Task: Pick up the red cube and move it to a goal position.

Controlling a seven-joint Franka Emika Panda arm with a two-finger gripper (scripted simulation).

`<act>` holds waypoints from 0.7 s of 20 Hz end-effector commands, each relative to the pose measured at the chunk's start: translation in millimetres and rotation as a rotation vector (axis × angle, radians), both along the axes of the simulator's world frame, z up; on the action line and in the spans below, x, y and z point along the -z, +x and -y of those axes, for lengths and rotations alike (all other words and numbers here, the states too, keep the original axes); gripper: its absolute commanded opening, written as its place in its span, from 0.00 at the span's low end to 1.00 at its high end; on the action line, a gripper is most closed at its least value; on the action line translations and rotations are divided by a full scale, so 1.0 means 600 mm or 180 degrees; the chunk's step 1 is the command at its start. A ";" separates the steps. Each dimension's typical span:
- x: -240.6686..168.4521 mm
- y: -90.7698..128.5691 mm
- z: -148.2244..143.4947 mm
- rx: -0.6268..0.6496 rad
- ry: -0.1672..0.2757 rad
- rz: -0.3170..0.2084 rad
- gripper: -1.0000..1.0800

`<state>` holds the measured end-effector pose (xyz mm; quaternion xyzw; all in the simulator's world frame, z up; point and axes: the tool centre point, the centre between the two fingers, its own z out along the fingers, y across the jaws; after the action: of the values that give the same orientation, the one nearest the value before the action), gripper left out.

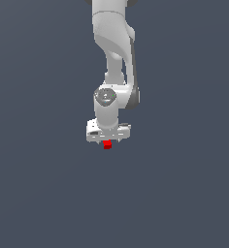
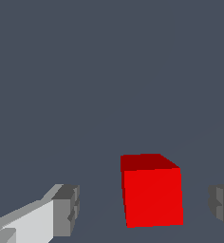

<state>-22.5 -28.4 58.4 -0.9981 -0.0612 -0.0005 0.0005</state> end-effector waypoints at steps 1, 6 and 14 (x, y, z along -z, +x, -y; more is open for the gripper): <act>0.026 -0.006 0.006 -0.0074 0.0001 0.0001 0.96; 0.057 -0.011 0.015 -0.0158 -0.0001 -0.0002 0.96; 0.064 -0.011 0.017 -0.0174 -0.0002 -0.0003 0.00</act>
<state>-29.2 -38.9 20.3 -0.9961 -0.0881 0.0002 0.0002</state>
